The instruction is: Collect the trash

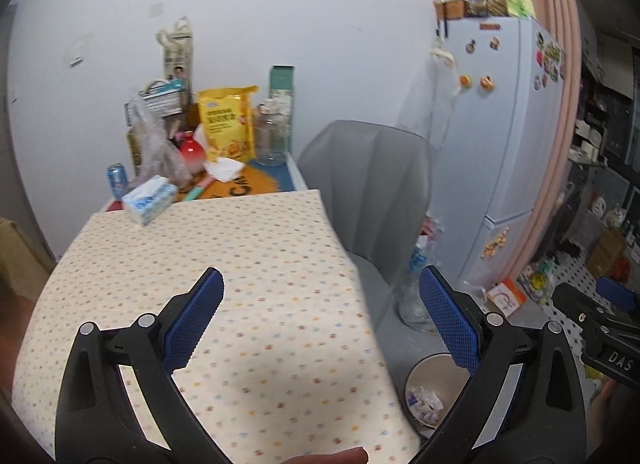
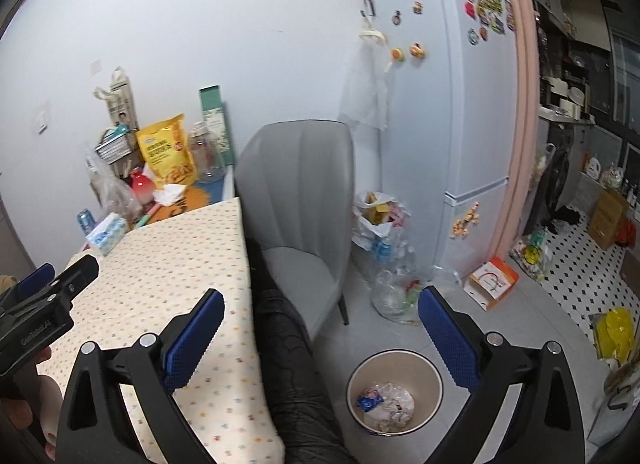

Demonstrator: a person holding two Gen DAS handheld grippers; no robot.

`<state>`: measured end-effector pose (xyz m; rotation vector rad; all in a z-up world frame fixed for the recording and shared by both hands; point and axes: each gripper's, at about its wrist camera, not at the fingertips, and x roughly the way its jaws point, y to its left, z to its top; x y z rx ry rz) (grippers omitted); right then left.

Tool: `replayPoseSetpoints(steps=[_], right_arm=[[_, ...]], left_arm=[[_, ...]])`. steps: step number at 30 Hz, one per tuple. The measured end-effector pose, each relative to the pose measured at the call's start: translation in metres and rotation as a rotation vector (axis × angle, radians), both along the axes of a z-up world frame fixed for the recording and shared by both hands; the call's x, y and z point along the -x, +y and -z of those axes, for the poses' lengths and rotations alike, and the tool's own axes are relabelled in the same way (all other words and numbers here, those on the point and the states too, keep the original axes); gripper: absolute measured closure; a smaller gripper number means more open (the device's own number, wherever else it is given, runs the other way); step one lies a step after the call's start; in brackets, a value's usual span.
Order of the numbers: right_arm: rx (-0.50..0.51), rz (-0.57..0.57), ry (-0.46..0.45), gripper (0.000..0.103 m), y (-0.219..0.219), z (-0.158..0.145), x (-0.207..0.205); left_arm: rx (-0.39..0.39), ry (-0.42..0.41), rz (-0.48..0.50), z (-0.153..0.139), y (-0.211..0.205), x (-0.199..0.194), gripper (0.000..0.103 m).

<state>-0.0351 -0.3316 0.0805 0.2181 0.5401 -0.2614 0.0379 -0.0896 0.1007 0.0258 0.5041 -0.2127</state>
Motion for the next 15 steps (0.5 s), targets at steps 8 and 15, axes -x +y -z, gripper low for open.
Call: replayPoseSetpoints(steps=[8,15], right_arm=[[0.059,-0.052,-0.02,0.008,0.046,-0.016,0.005],[0.075,-0.078,-0.035,0.008,0.07,-0.023,0.008]], left_arm=[[0.039,-0.015,-0.052,-0.004,0.046,0.015,0.006],[0.047,-0.041,-0.078,-0.011,0.065,0.027,0.006]])
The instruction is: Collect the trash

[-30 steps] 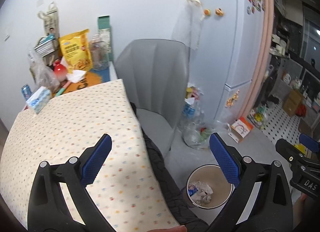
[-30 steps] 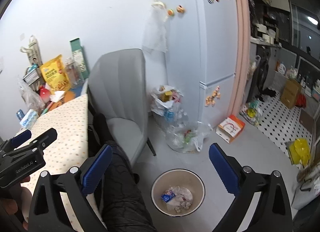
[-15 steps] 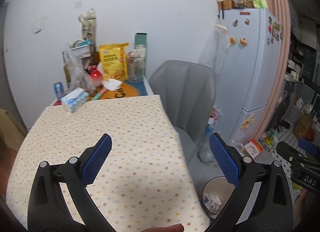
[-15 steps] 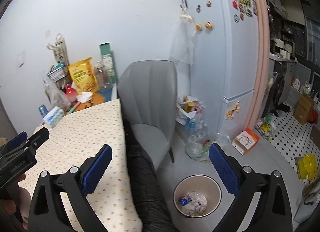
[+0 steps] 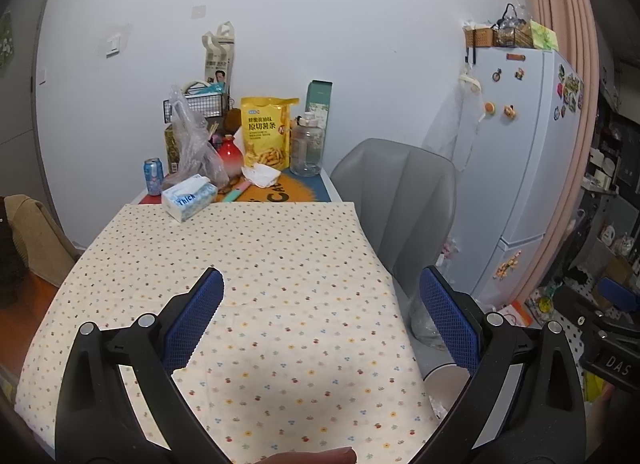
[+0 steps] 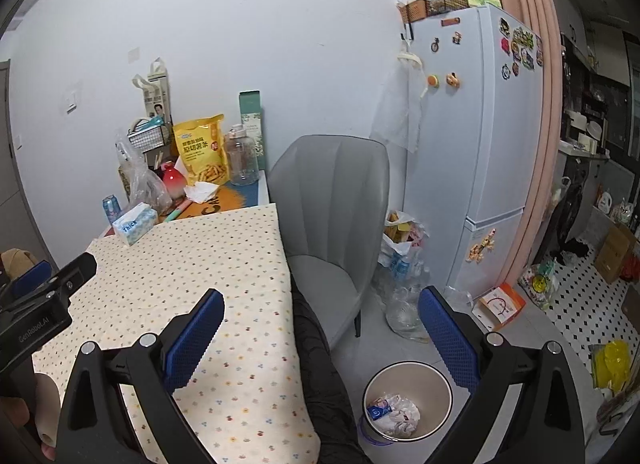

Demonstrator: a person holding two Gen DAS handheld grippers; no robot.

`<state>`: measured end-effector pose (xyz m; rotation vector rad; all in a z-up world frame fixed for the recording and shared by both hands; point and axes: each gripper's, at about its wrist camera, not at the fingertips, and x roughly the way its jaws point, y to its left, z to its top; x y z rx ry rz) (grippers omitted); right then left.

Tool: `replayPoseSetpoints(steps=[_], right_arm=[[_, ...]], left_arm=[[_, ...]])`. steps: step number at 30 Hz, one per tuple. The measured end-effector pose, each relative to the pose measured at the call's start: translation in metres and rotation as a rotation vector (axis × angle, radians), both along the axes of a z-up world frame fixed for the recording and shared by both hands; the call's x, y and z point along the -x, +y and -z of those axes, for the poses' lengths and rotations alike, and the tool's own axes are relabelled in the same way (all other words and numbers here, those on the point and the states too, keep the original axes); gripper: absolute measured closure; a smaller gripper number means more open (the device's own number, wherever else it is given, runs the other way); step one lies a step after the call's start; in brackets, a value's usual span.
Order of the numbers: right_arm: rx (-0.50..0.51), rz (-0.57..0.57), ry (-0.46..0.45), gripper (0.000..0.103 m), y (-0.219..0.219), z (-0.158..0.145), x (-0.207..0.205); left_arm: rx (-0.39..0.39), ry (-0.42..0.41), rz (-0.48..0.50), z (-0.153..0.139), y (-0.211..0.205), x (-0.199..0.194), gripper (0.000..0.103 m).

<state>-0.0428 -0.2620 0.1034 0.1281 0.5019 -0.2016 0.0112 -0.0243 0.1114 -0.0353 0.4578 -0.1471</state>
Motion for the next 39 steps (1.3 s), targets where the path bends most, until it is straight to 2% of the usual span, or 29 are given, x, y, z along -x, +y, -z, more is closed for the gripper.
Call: replayPoseSetpoints(steps=[39], right_arm=[[-0.012,-0.011,0.026,0.008,0.009,0.022,-0.006]], left_arm=[[0.009,0.006,-0.041,0.013,0.012,0.001,0.006]])
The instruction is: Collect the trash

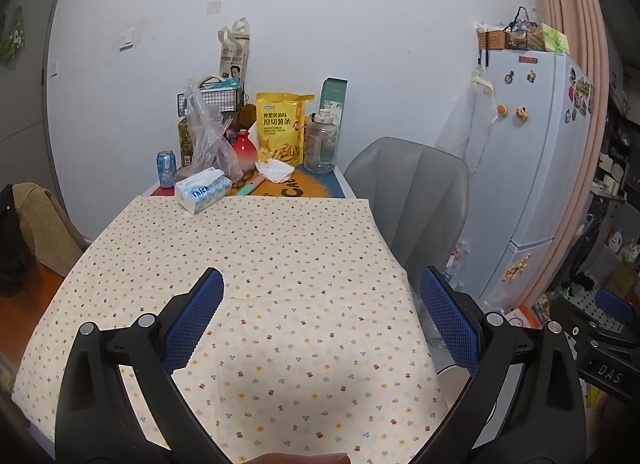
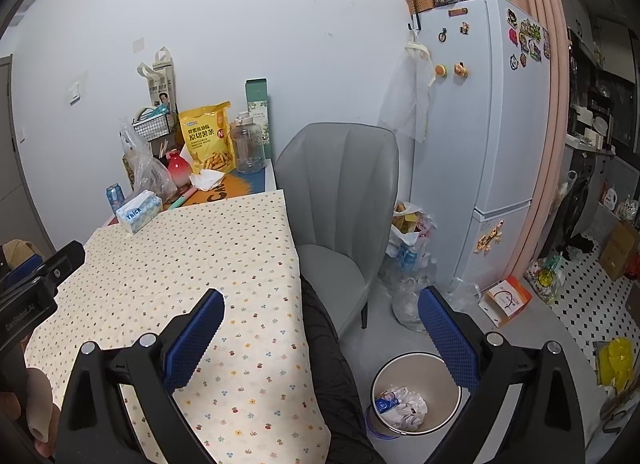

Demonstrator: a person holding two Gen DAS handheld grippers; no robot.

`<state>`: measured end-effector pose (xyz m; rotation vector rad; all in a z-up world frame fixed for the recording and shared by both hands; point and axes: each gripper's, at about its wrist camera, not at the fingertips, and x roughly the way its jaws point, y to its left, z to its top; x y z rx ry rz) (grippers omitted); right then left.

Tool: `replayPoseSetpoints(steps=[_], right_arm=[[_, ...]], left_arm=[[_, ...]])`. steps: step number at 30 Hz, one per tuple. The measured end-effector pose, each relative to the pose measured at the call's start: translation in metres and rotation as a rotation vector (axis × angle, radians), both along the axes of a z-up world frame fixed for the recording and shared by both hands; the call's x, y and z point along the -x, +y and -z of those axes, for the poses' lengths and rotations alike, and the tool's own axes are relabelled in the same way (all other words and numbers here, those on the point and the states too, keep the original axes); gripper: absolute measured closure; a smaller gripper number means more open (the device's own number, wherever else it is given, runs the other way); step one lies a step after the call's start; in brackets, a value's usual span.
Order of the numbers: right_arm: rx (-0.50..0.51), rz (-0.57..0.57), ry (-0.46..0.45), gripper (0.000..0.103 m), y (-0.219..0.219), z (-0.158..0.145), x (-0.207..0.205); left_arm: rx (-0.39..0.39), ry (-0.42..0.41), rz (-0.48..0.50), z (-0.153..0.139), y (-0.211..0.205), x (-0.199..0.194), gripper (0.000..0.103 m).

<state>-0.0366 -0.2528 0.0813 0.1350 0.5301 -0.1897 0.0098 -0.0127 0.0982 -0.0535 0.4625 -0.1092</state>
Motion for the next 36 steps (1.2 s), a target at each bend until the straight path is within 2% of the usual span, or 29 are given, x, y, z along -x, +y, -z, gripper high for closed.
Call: replayPoseSetpoints(steps=[36], right_arm=[[0.006,0.022,0.028,0.008,-0.002,0.017,-0.005]], left_arm=[[-0.02,0.014,0.017,0.017,-0.009,-0.004,0.006]])
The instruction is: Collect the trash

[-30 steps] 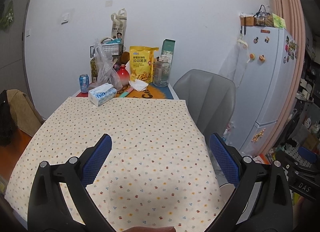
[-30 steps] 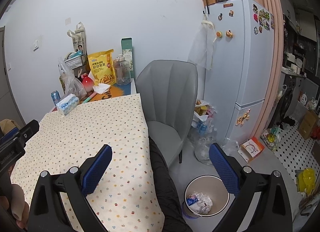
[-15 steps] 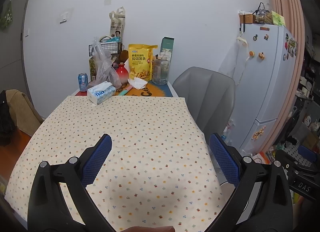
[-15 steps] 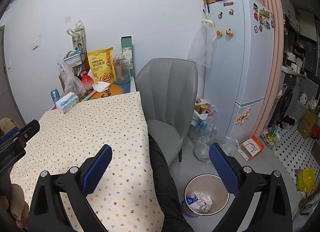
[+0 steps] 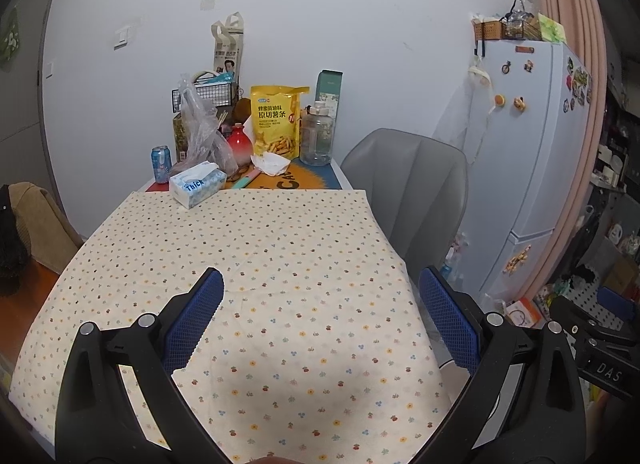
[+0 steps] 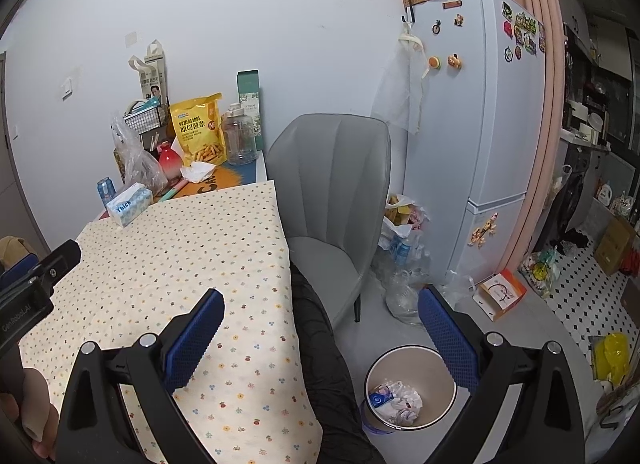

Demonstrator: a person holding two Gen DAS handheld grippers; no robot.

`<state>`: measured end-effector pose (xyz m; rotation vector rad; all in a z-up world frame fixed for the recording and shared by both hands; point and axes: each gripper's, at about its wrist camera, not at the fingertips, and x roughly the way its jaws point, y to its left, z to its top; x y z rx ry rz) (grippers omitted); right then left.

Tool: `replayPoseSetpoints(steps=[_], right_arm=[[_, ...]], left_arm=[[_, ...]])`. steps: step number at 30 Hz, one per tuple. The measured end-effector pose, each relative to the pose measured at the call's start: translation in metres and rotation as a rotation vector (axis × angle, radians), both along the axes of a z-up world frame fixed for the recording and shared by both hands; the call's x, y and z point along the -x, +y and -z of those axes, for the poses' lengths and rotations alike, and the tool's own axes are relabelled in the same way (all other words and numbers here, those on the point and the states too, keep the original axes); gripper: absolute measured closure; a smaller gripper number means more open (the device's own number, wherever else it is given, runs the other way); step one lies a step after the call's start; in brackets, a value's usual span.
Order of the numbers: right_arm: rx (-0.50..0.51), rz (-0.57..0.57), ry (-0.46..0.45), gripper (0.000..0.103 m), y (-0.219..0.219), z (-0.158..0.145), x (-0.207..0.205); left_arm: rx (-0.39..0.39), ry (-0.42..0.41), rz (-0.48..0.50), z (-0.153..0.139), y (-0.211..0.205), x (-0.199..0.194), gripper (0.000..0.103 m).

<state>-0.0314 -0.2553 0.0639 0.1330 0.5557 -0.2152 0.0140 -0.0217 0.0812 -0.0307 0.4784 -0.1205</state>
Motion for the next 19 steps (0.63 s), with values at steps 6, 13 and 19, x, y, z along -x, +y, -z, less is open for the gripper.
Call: replayPoseSetpoints(steps=[6,13,19], right_arm=[[-0.007,-0.005,0.016,0.008,0.0,0.009,-0.004],[-0.003,-0.015,0.021,0.008,0.003,0.013,-0.008],[-0.003,-0.014,0.027,0.008,0.0,0.014,-0.009]], left_arm=[[-0.011,0.011,0.005,0.006,-0.001,-0.001,0.006],[0.003,0.019,-0.004,0.008,0.004,-0.003,0.006],[0.011,0.028,-0.006,0.012,0.005,-0.004,0.006]])
